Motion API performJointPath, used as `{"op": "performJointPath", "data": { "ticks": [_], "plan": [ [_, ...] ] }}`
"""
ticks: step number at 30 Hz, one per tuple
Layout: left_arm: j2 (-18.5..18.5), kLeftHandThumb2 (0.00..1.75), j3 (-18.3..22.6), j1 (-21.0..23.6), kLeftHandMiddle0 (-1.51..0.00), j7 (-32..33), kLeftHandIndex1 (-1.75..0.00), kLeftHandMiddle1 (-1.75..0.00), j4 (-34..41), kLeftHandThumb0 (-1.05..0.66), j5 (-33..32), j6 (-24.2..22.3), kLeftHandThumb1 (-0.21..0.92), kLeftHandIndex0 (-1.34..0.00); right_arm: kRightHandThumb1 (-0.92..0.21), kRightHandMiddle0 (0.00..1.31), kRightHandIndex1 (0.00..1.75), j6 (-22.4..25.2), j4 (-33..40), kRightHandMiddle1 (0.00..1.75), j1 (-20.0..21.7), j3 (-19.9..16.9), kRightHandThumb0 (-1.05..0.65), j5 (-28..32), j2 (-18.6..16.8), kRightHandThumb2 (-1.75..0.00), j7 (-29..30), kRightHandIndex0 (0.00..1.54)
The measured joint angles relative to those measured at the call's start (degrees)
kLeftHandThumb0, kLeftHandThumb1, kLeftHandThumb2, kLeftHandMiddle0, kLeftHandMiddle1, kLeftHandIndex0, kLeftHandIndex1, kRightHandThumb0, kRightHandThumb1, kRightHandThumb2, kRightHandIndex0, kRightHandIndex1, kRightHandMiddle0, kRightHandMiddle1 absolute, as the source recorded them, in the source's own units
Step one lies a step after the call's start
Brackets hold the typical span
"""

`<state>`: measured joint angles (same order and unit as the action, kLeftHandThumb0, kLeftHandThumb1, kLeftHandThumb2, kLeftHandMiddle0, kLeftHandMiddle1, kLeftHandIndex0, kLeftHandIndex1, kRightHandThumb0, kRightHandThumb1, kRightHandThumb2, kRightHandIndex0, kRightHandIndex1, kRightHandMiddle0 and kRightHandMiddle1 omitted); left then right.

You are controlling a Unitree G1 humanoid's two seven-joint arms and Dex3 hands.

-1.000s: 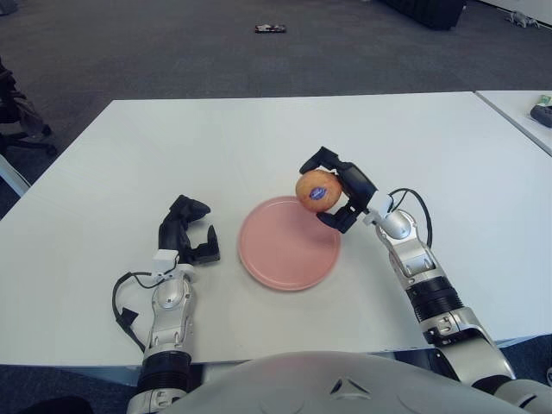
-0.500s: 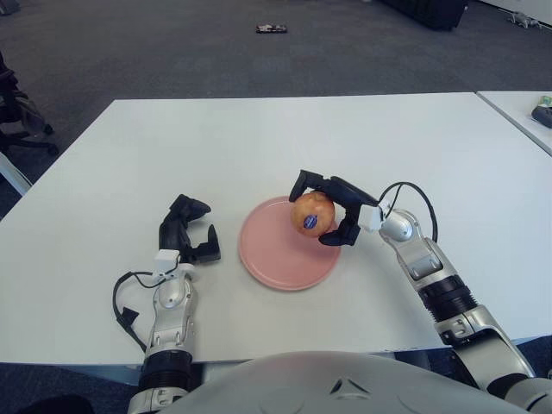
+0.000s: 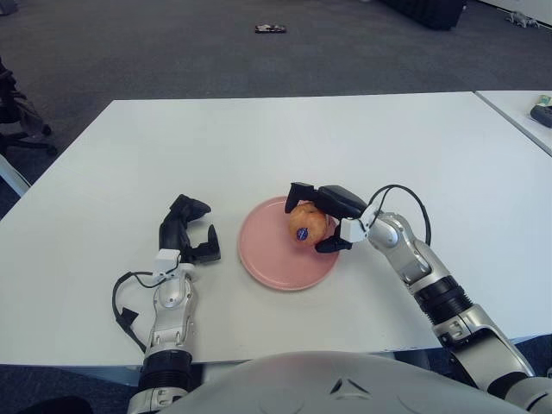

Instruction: Put the apple into the plate.

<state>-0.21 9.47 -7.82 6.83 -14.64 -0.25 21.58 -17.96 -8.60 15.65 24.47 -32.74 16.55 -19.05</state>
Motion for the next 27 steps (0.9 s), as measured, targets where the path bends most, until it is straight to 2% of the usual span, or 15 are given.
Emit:
{"op": "performJointPath", "data": {
  "ticks": [2, 5, 9, 10, 11, 12, 13, 15, 16, 17, 18, 22, 23, 24, 27],
  "plan": [
    [-0.01, 1.75, -0.06, 0.08, -0.93, 0.0, -1.7, -1.75, 0.0, -0.01, -0.01, -0.05, -0.07, -0.67, 0.06, 0.74, 1.73, 1.18, -0.37, 1.62, 0.14, 0.63, -0.01, -2.34, 0.11, -1.7, 0.49, 0.89],
    [-0.01, 1.75, -0.13, 0.14, -0.92, -0.01, -1.71, -1.75, -0.01, -0.01, -0.06, -0.05, -0.06, -0.66, -0.04, 0.66, 1.74, 2.28, -0.68, 1.59, 0.15, 1.17, -0.01, -4.4, 0.4, -1.59, 0.97, 0.82],
    [0.03, 1.75, -0.12, 0.13, -0.92, -0.01, -1.71, -1.75, -0.09, -0.01, -0.09, -0.04, -0.06, -0.66, -0.2, 0.63, 1.74, 2.86, -0.69, 1.49, 0.31, 1.51, -0.01, -5.27, 0.41, -1.36, 2.03, 0.68],
    [0.02, 1.75, -0.12, 0.13, -0.92, -0.01, -1.7, -1.75, -0.09, -0.01, -0.09, -0.03, -0.06, -0.66, -0.18, 0.5, 1.75, 3.0, -0.69, 1.52, 0.31, 1.59, -0.11, -5.43, 0.42, -1.34, 2.28, 0.56],
    [0.01, 1.75, -0.12, 0.12, -0.92, -0.01, -1.7, -1.75, -0.09, -0.01, -0.09, -0.03, -0.06, -0.67, -0.16, 0.32, 1.75, 3.13, -0.7, 1.58, 0.32, 1.68, -0.26, -5.75, 0.42, -1.32, 2.5, 0.38],
    [0.01, 1.75, -0.12, 0.12, -0.93, 0.0, -1.7, -1.75, -0.08, -0.01, -0.07, -0.04, -0.06, -0.67, -0.13, 0.2, 1.72, 3.26, -0.69, 1.56, 0.32, 1.82, -0.39, -6.13, 0.42, -1.3, 2.85, 0.24],
    [0.0, 1.75, -0.12, 0.11, -0.93, 0.0, -1.7, -1.75, -0.07, -0.01, -0.05, -0.06, -0.07, -0.67, -0.13, 0.16, 1.7, 3.29, -0.69, 1.55, 0.32, 1.95, -0.43, -6.43, 0.42, -1.29, 3.1, 0.2],
    [-0.02, 1.75, -0.14, 0.11, -0.93, 0.01, -1.7, -1.75, -0.03, -0.01, -0.06, -0.15, -0.07, -0.67, -0.21, 0.07, 1.2, 3.48, -0.52, 1.28, 0.32, 2.26, -0.63, -7.07, 0.52, -1.17, 3.23, 0.08],
    [-0.02, 1.75, -0.14, 0.11, -0.93, 0.01, -1.7, -1.75, 0.0, -0.01, -0.07, -0.19, -0.07, -0.67, -0.23, 0.05, 1.11, 3.69, -0.17, 1.24, 0.32, 2.48, -0.66, -7.43, 0.69, -1.15, 3.15, 0.06],
    [-0.02, 1.75, -0.13, 0.11, -0.93, 0.0, -1.7, -1.75, 0.03, -0.01, -0.1, -0.22, -0.07, -0.67, -0.29, 0.03, 0.87, 3.9, 0.16, 1.11, 0.32, 2.68, -0.73, -7.85, 0.89, -1.09, 2.96, 0.04],
    [-0.03, 1.75, -0.13, 0.1, -0.93, 0.0, -1.7, -1.75, 0.03, -0.01, -0.18, -0.24, -0.07, -0.67, -0.32, 0.02, 0.71, 4.01, 0.6, 1.03, 0.34, 2.88, -0.77, -8.45, 1.1, -1.05, 2.89, 0.03],
    [0.01, 1.75, -0.13, 0.08, -0.93, -0.1, -1.7, -1.75, 0.03, -0.01, -0.39, -0.26, -0.06, -0.66, -0.45, 0.0, 0.28, 3.99, 1.71, 0.7, 0.75, 3.73, -0.9, -9.52, 2.08, -0.93, 2.6, 0.0],
    [0.02, 1.75, -0.13, 0.08, -0.93, -0.12, -1.71, -1.75, 0.02, -0.01, -0.43, -0.26, -0.06, -0.66, -0.46, 0.0, 0.25, 3.9, 1.85, 0.68, 0.82, 3.95, -0.91, -9.62, 2.34, -0.92, 2.5, 0.0],
    [0.03, 1.75, -0.14, 0.08, -0.92, -0.12, -1.71, -1.75, 0.01, -0.01, -0.47, -0.26, -0.06, -0.66, -0.49, 0.0, 0.16, 3.78, 1.97, 0.54, 0.84, 4.12, -0.94, -9.65, 2.53, -0.9, 2.36, 0.0],
    [0.05, 1.75, -0.19, 0.11, -0.93, -0.12, -1.7, -1.75, -0.01, -0.01, -0.48, -0.25, -0.07, -0.67, -0.54, 0.0, 0.05, 2.57, 2.09, 0.21, 0.83, 4.51, -0.99, -9.6, 3.2, -0.83, 2.3, 0.0]
  ]
}}
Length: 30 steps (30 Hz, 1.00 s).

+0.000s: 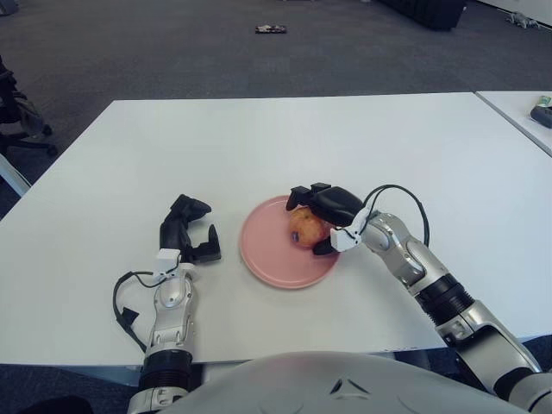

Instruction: Put the apple into the plate.

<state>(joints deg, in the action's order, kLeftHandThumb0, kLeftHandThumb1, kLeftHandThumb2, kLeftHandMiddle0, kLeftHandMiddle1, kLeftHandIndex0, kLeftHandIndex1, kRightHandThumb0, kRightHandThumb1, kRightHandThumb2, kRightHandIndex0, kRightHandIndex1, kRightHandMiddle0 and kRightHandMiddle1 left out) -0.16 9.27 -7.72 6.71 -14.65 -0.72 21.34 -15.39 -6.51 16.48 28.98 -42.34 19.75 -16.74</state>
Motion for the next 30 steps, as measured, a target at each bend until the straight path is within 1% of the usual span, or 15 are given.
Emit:
{"op": "performJointPath", "data": {
  "ticks": [2, 4, 10, 14, 17, 19, 23, 26, 30],
  "plan": [
    [0.01, 1.75, -0.01, 0.02, -0.93, 0.0, -1.69, -1.75, -0.02, -0.01, 0.01, 0.01, -0.07, -0.67, -0.55, 0.0, 0.03, -0.71, 0.09, 0.11, 0.0, 0.05, -1.01, 0.03, 0.49, -0.81, -0.06, 0.0],
    [0.0, 1.75, -0.01, 0.03, -0.93, 0.0, -1.69, -1.75, -0.02, -0.01, 0.01, 0.01, -0.07, -0.67, -0.55, 0.0, 0.01, -0.99, 0.31, 0.04, 0.0, 0.05, -1.03, 0.09, 1.01, -0.79, -0.29, 0.0],
    [0.03, 1.75, 0.01, 0.03, -0.93, 0.0, -1.69, -1.75, -0.09, -0.01, 0.01, 0.01, -0.07, -0.67, -0.55, 0.0, 0.0, -1.49, 0.95, 0.0, 0.0, -0.11, -1.04, 1.58, 1.72, -0.76, -1.15, 0.0],
    [0.03, 1.75, 0.01, 0.05, -0.93, 0.0, -1.7, -1.75, -0.12, -0.01, 0.01, 0.06, -0.06, -0.67, -0.56, 0.0, 0.0, -2.68, 0.97, 0.0, -0.03, -0.57, -1.05, 4.79, 1.78, -0.74, -1.88, 0.0],
    [0.02, 1.75, -0.01, 0.11, -0.92, 0.0, -1.7, -1.75, -0.16, -0.01, 0.0, 0.13, -0.06, -0.66, -0.57, 0.0, 0.0, -3.62, 1.1, 0.0, -0.07, -1.41, -1.05, 8.38, 1.93, -0.71, -3.6, 0.0],
    [0.01, 1.75, -0.03, 0.14, -0.92, 0.0, -1.7, -1.75, -0.18, -0.01, -0.02, 0.14, -0.06, -0.66, -0.55, 0.0, 0.0, -3.97, 1.23, 0.0, -0.07, -2.33, -1.01, 11.11, 2.05, -0.7, -5.02, 0.0],
    [0.0, 1.75, -0.05, 0.17, -0.93, 0.0, -1.7, -1.75, -0.22, -0.01, -0.02, 0.15, -0.06, -0.67, -0.43, 0.0, 0.0, -3.84, 1.47, 0.0, -0.04, -4.32, -0.88, 15.93, 2.32, -0.83, -7.57, 0.0],
    [0.0, 1.75, -0.05, 0.21, -0.93, 0.0, -1.7, -1.75, -0.33, -0.01, -0.07, 0.25, -0.07, -0.67, -0.41, 0.0, 0.0, -3.4, 1.28, 0.0, -0.05, -6.24, -0.86, 20.56, 2.4, -0.88, -9.8, 0.0],
    [-0.01, 1.75, -0.07, 0.32, -0.93, -0.02, -1.69, -1.75, -0.62, -0.01, -0.21, 0.81, -0.07, -0.68, -0.41, 0.0, 0.0, -4.42, -0.77, 0.0, -0.15, -10.4, -0.88, 28.83, 2.17, -0.91, -11.33, 0.0]
  ]
}}
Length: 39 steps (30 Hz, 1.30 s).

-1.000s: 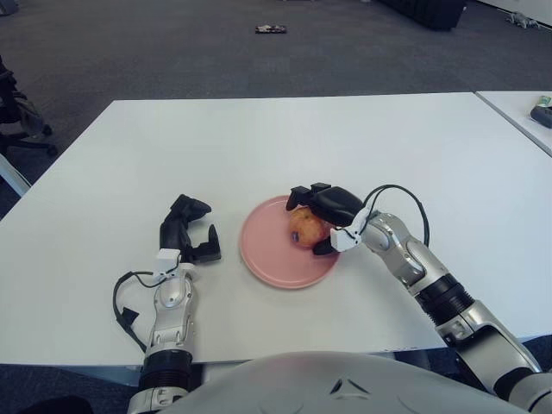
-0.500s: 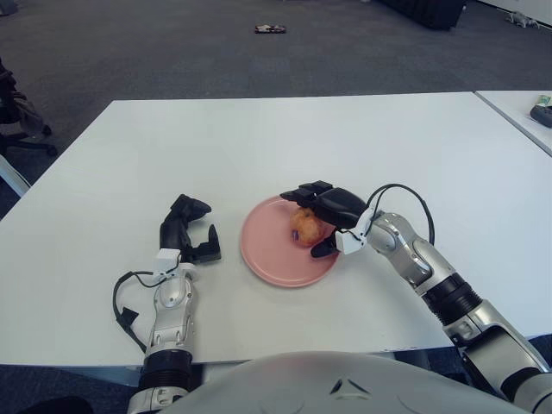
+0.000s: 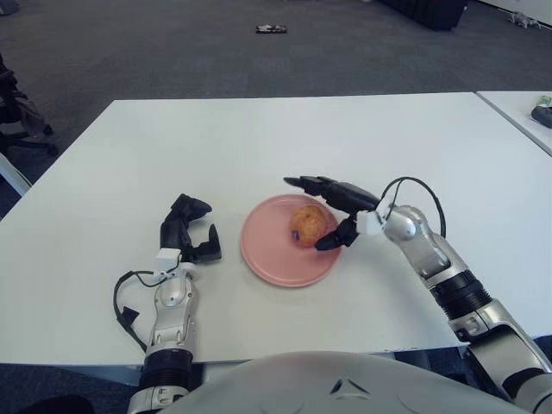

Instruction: Put the apple into the plate.

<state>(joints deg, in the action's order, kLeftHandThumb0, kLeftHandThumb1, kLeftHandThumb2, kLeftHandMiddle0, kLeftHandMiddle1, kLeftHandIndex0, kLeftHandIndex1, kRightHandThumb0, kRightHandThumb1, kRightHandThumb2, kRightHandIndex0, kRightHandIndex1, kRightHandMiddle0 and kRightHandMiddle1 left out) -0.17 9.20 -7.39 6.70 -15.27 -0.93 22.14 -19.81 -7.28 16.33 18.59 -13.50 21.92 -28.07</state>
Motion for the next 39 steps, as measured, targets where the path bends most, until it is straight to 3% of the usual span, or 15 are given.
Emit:
{"op": "performJointPath", "data": {
  "ticks": [6, 8, 13, 18, 22, 26, 39],
  "plan": [
    [0.03, 1.75, 0.05, -0.03, -0.93, 0.0, -1.69, -1.75, -0.02, -0.01, -0.12, 0.1, -0.07, -0.67, -0.51, 0.0, 0.0, -2.64, -5.04, 0.09, -1.75, -6.08, -0.97, 14.47, -2.48, -0.89, -3.47, 0.0],
    [0.05, 1.75, 0.09, -0.09, -0.93, 0.0, -1.7, -1.75, -0.08, -0.01, -0.17, 0.07, -0.07, -0.67, -0.59, 0.0, 0.03, -3.94, -6.87, 0.16, -2.43, -7.68, -1.01, 18.5, -4.07, -0.84, -4.45, 0.02],
    [0.08, 1.75, 0.06, -0.05, -0.93, 0.0, -1.7, -1.75, -0.16, -0.01, -0.23, -0.03, -0.06, -0.66, -0.71, 0.0, 0.38, -4.62, -9.49, 0.34, -3.58, -10.95, -1.02, 25.42, -8.44, -0.74, -5.17, 0.0],
    [0.07, 1.75, -0.07, 0.03, -0.92, -0.03, -1.71, -1.75, -0.11, -0.01, -0.36, 0.0, -0.06, -0.66, -0.79, 0.0, 0.55, -2.48, -9.96, 0.45, -3.5, -14.3, -1.02, 31.09, -11.24, -0.69, -6.06, 0.0],
    [0.06, 1.75, -0.08, 0.09, -0.93, -0.02, -1.69, -1.75, -0.2, -0.01, -0.31, 0.16, -0.07, -0.67, -0.87, 0.0, 0.83, -3.2, -11.99, 0.67, -3.29, -18.38, -1.01, 36.38, -14.15, -0.64, -7.24, 0.0],
    [0.1, 1.75, -0.09, 0.16, -0.93, -0.02, -1.69, -1.75, -0.3, -0.01, -0.3, 0.17, -0.07, -0.67, -0.9, 0.0, 1.15, -4.04, -14.3, 1.01, -3.27, -21.97, -0.94, 37.51, -15.71, -0.69, -5.62, 0.02],
    [0.25, 1.75, -0.07, 0.19, -0.93, -0.62, -1.71, -1.75, -0.38, -0.01, -0.8, 0.04, -0.06, -0.66, -0.89, 0.02, 1.43, -2.58, -14.54, 1.57, -5.26, -25.3, -0.74, 30.5, -18.48, -0.93, 8.8, 0.22]
  ]
}}
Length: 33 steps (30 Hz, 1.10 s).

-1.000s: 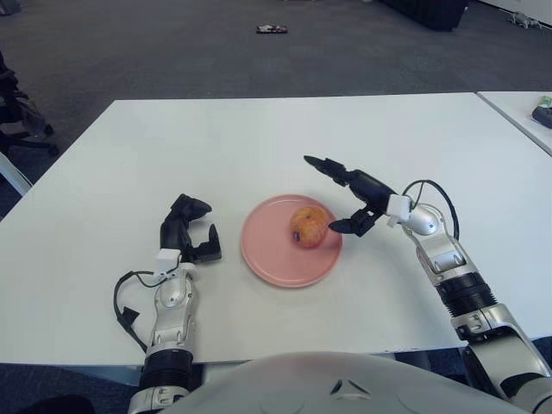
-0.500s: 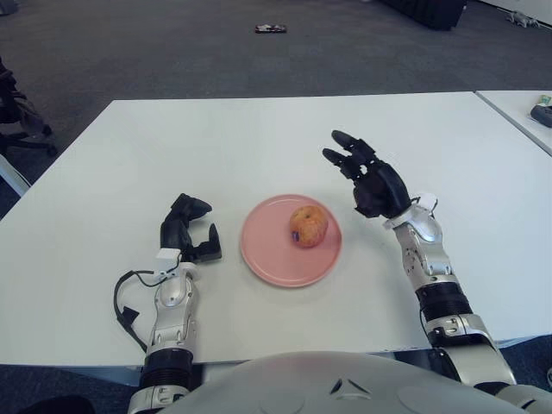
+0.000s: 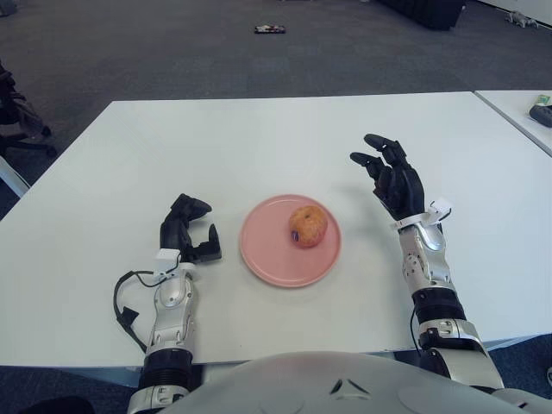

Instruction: Put the apple into the plate.

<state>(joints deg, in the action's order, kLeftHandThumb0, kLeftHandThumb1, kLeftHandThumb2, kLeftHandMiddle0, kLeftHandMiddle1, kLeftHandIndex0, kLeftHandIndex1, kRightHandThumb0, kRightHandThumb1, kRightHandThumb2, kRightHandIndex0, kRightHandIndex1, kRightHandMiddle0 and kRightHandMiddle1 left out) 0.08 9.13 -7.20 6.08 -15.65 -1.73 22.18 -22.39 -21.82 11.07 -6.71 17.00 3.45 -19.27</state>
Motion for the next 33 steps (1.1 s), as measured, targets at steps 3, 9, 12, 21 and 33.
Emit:
{"op": "performJointPath", "data": {
  "ticks": [3, 9, 12, 21, 33],
  "plan": [
    [-0.04, 1.75, 0.01, 0.03, -0.93, 0.0, -1.7, -1.75, 0.08, -0.01, 0.0, -0.12, -0.06, -0.66, -0.86, 0.14, 1.46, -0.29, -0.18, 1.65, -0.94, -0.21, -0.66, -3.37, -0.6, -1.01, 4.44, 0.31],
    [-0.1, 1.75, 0.06, -0.02, -0.93, 0.01, -1.69, -1.75, 0.13, -0.01, 0.02, -0.18, -0.07, -0.68, -0.7, 0.33, 1.45, -1.33, -1.47, 1.73, -2.02, -0.7, -0.46, -9.02, -1.44, -1.01, 12.01, 0.48],
    [-0.1, 1.75, 0.07, -0.05, -0.93, 0.01, -1.68, -1.75, 0.14, -0.01, 0.04, -0.19, -0.07, -0.68, -0.62, 0.38, 1.44, -2.24, -2.62, 1.74, -2.09, -0.96, -0.42, -10.93, -2.19, -1.0, 15.52, 0.55],
    [-0.13, 1.75, 0.0, -0.05, -0.93, 0.0, -1.69, -1.75, 0.18, -0.01, 0.04, -0.12, -0.07, -0.68, -0.52, 0.45, 1.45, -2.31, -3.3, 1.75, -2.83, -0.63, -0.42, -14.32, -4.3, -1.07, 22.56, 0.63],
    [-0.2, 1.75, 0.01, -0.1, -0.93, -0.24, -1.69, -1.75, 0.29, -0.01, -0.04, -0.2, -0.07, -0.67, -0.53, 0.44, 1.44, 2.13, -0.63, 1.75, -5.81, 0.62, -0.41, -16.7, -5.01, -1.06, 25.85, 0.63]
  ]
}}
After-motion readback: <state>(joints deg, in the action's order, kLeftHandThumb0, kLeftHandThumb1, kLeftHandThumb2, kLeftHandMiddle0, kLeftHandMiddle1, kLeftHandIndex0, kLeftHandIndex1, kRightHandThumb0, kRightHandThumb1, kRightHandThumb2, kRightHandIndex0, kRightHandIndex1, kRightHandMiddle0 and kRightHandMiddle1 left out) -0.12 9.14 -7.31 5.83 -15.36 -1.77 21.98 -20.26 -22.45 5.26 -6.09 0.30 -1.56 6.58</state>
